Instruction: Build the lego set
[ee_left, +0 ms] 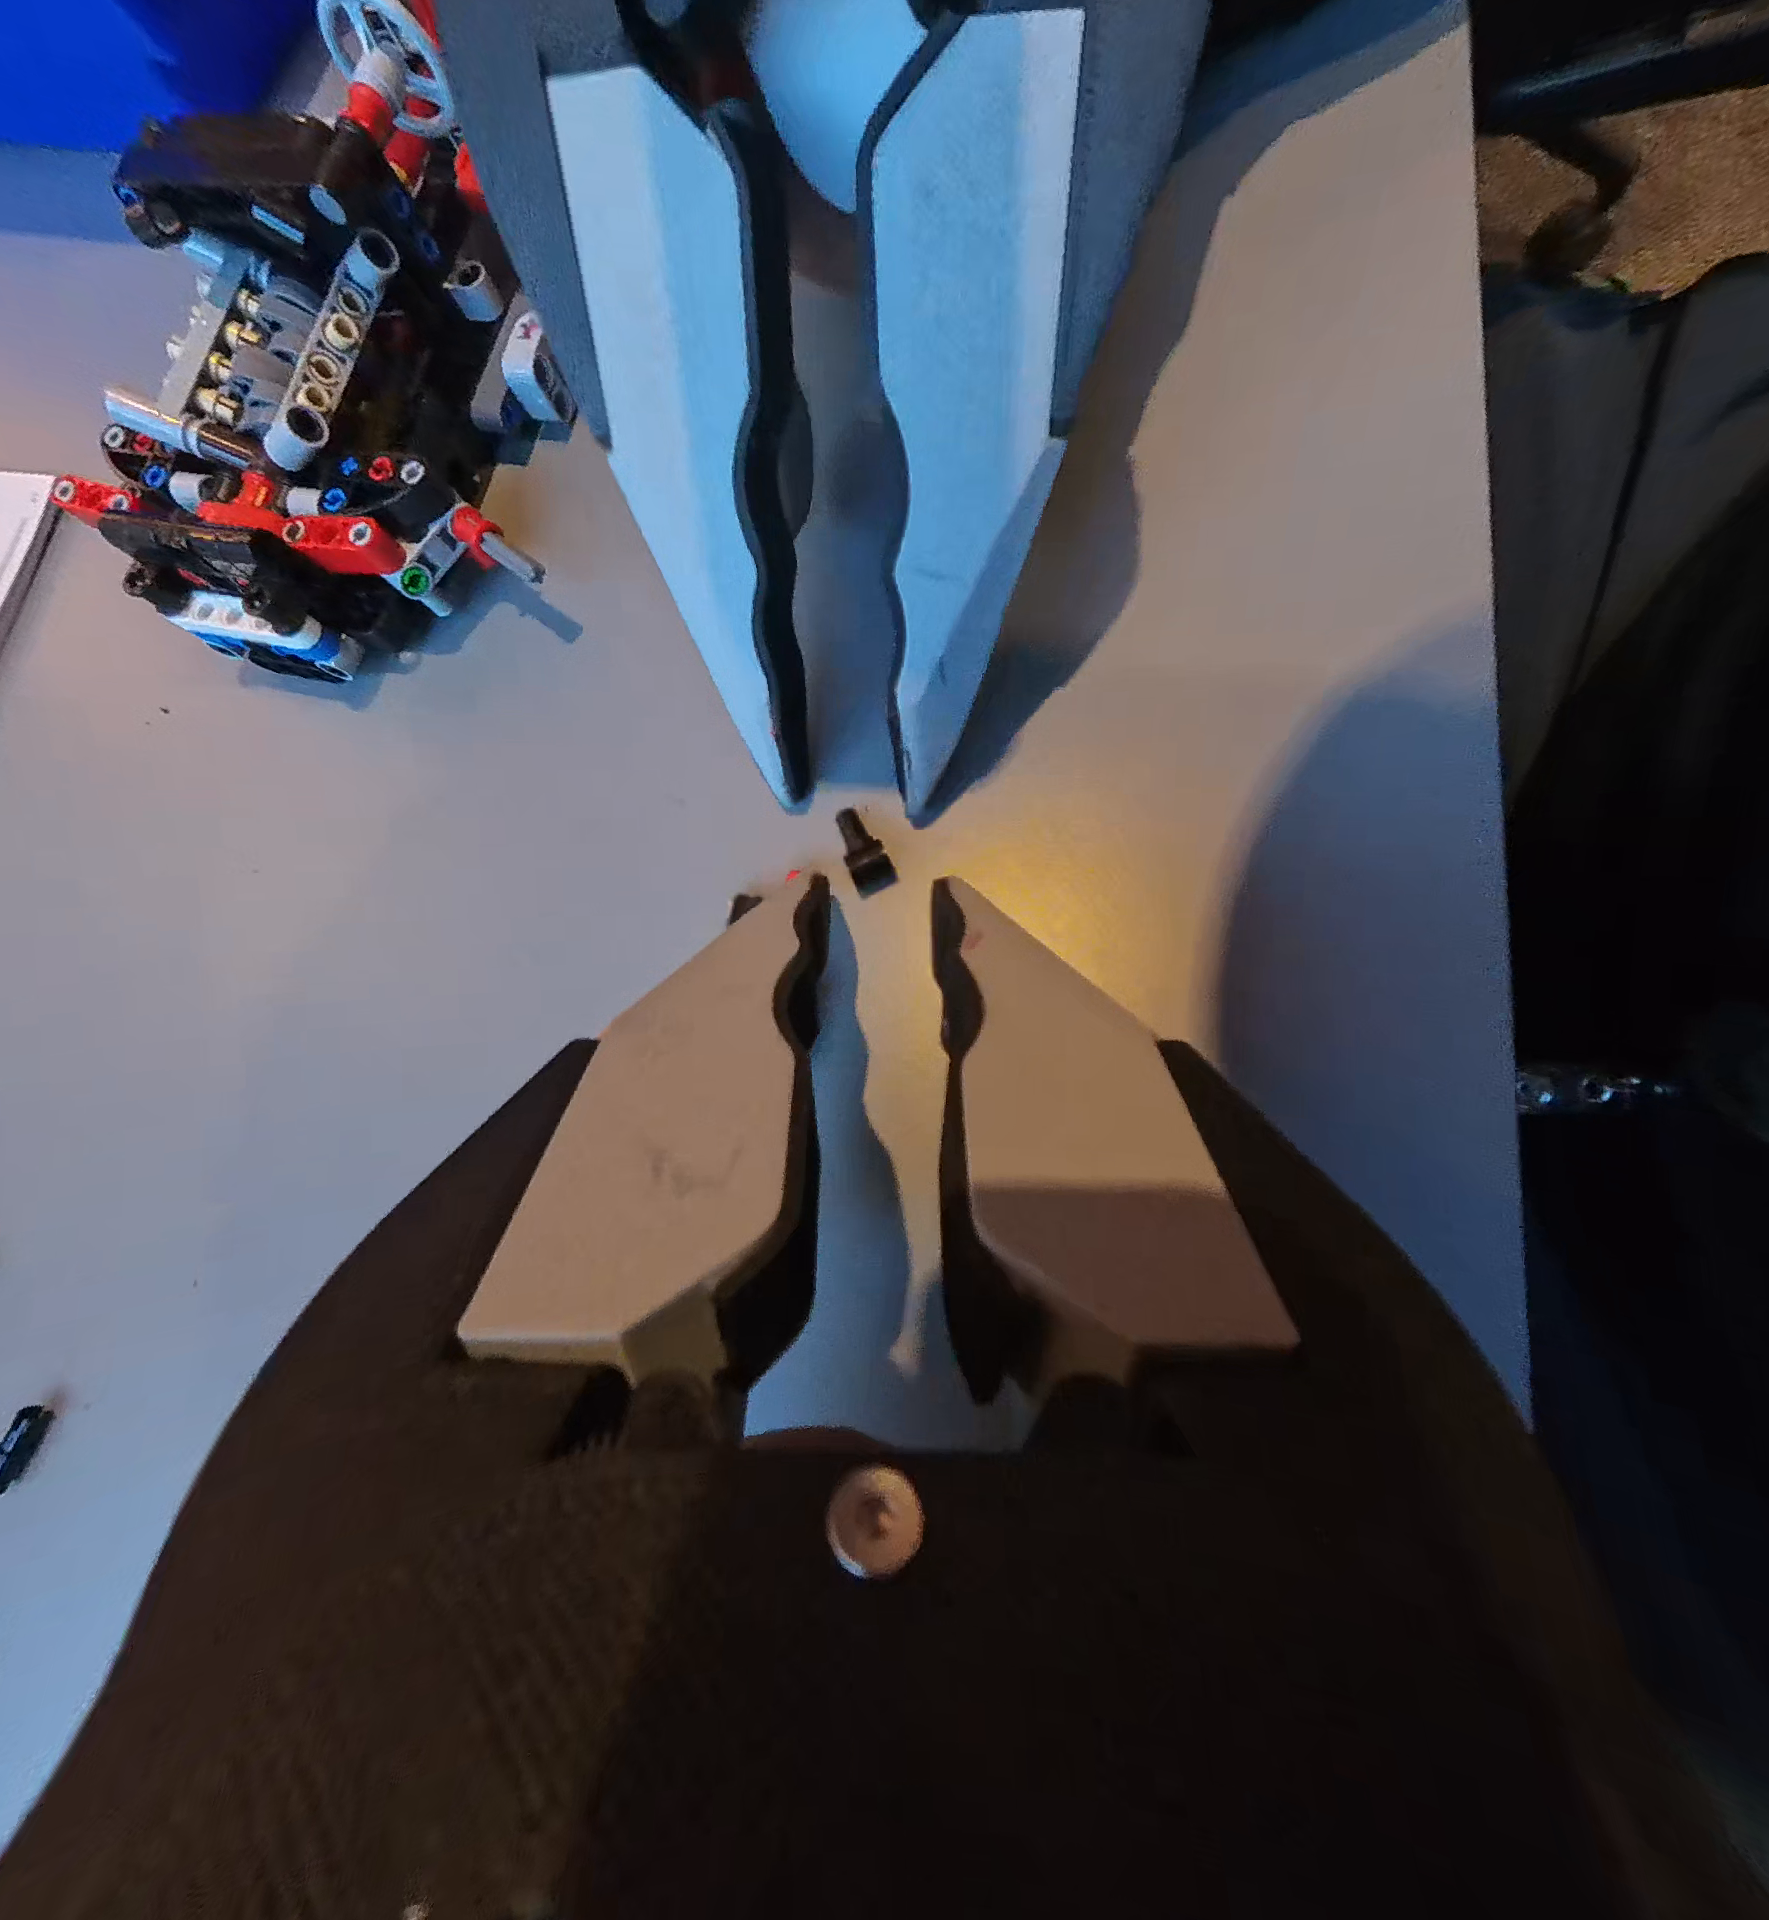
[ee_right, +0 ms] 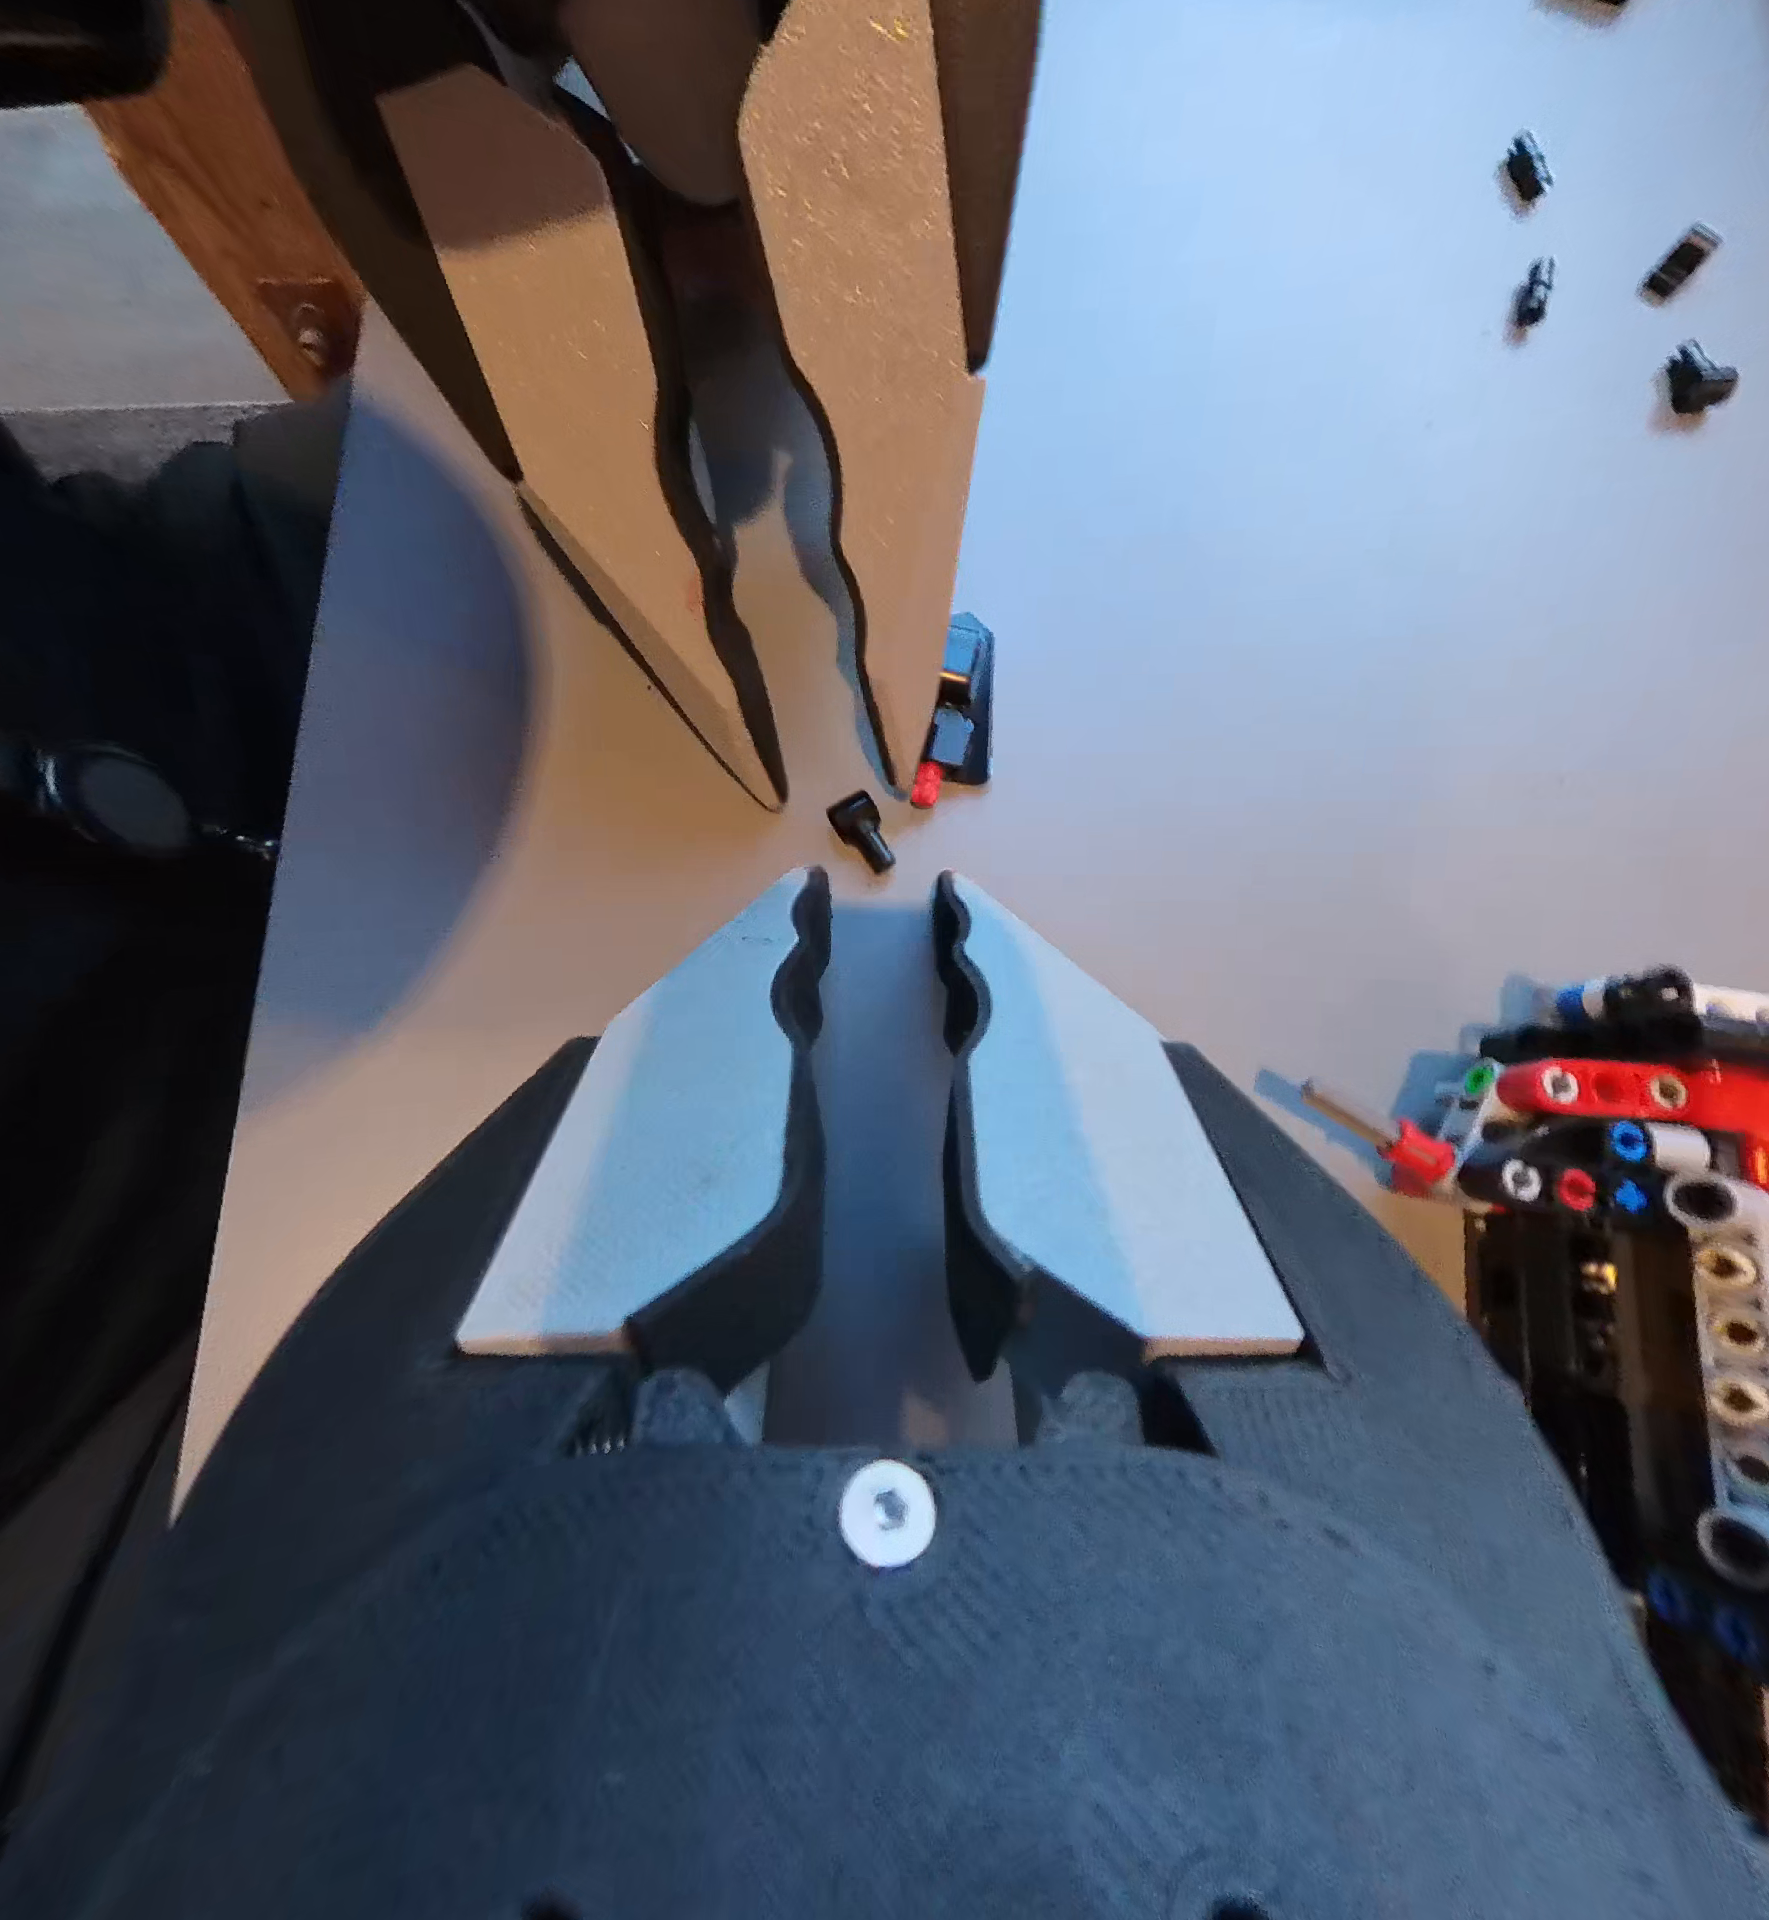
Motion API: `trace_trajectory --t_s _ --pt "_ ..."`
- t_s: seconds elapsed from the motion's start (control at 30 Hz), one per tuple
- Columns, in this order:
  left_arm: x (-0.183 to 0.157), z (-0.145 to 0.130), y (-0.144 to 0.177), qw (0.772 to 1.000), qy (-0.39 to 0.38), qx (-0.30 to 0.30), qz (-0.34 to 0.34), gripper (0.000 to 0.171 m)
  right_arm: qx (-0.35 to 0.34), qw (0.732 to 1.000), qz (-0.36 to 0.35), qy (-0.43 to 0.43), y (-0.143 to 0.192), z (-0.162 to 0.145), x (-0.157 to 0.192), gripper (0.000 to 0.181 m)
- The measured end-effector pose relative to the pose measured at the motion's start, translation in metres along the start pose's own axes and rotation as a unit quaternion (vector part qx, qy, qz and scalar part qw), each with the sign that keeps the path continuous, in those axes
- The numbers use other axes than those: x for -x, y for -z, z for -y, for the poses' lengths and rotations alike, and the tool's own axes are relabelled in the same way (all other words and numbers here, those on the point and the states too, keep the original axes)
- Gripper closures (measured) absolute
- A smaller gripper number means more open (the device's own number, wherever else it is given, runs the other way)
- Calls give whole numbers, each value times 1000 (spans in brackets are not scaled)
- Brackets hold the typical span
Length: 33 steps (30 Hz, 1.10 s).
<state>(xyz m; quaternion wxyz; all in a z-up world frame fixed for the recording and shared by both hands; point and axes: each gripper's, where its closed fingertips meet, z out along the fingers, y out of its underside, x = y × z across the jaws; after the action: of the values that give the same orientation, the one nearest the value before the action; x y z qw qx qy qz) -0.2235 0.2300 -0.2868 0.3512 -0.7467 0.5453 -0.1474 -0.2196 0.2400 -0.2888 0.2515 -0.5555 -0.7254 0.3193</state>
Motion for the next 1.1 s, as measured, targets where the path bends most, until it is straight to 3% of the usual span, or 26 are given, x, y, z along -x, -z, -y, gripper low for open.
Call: trace_trajectory --t_s 0.33,0.47,0.6,0.7,0.77,0.87,1.1 --pt "2 6 -7 1000 2 20 22 165 0 1000 -18 18 5 -5 1 168" --pt "4 7 -4 995 95 6 2 165 -25 999 -26 33 10 1 3 170" --pt "19 20 5 978 195 -75 17 166 -66 994 -86 -12 19 12 -18 177" --pt "27 35 18 935 309 -171 8 166 -131 983 -101 -73 30 29 -27 161" --pt "29 47 31 886 391 -246 -30 165 -186 974 -102 -78 39 45 -22 164" --pt "35 56 48 810 482 -325 -73 165 -194 969 -147 -49 45 51 -21 160" --pt "26 62 51 739 550 -372 -112 166 -200 955 -216 28 52 66 -10 160"
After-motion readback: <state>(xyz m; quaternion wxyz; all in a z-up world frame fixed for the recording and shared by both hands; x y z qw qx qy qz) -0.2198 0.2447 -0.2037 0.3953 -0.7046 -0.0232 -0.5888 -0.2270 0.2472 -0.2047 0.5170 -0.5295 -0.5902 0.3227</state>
